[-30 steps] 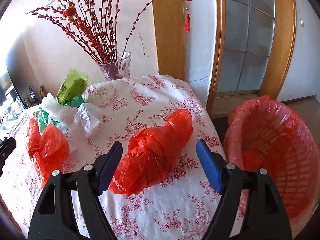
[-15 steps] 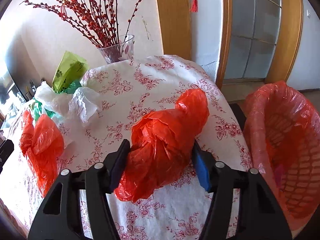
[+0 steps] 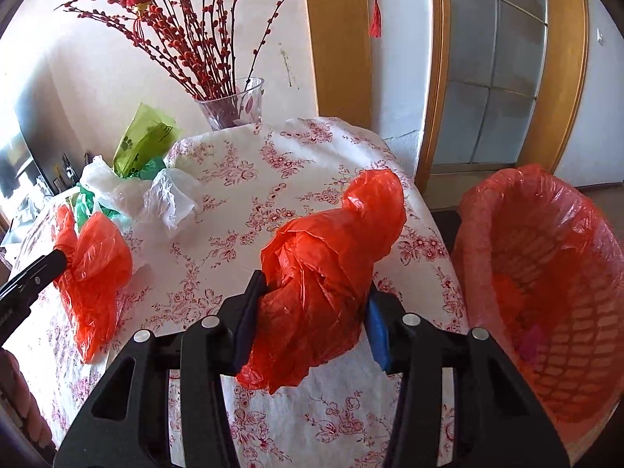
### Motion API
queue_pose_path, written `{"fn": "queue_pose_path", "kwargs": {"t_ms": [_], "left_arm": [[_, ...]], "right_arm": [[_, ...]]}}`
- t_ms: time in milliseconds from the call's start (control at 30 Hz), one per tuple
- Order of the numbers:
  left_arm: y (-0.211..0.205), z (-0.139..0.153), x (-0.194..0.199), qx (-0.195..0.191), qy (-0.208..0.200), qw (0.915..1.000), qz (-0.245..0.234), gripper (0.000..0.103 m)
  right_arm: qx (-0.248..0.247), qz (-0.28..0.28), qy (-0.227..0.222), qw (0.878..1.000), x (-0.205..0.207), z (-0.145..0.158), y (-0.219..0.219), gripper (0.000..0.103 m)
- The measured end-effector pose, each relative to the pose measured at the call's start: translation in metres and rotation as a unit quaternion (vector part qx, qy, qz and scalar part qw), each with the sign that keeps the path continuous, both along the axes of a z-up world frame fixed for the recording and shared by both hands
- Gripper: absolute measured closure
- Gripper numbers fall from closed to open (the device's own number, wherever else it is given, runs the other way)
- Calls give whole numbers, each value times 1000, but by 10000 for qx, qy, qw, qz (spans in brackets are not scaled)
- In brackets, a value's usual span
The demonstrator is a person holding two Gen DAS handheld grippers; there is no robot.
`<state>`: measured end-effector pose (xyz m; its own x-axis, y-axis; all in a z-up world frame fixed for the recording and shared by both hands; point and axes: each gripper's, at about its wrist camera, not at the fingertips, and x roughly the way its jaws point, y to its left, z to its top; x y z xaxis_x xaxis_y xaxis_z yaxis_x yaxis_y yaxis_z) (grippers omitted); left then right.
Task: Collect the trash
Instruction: 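Grasp a red plastic bag with the right gripper while the left gripper grasps another red bag, then carry both red bags from the table over the red-lined basket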
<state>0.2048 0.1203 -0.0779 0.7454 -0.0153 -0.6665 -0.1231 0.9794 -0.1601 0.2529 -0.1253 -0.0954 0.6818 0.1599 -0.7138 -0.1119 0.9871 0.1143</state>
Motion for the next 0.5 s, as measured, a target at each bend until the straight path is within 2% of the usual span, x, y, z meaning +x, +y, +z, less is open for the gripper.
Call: {"fn": "queue_pose_path", "kwargs": {"t_ms": [167,267,333,500], "left_arm": [[2,-11,8,-270,198,9994,-58,62],[0,-12,7,-252,194,9994,-106,67],[-1,-13,6,-246,182,9994,-136,76],[-1,-8,-1,-217,83,9996,-188,82]], "right_arm": [[-44,30,-53,10000,-4,2,0,55],[-45,50,-68,10000,-6,3,0,55],[-47,61,-84,9999,-8,5,-1,55],[-47,64,-149,9999,-14,9,-4,55]]}}
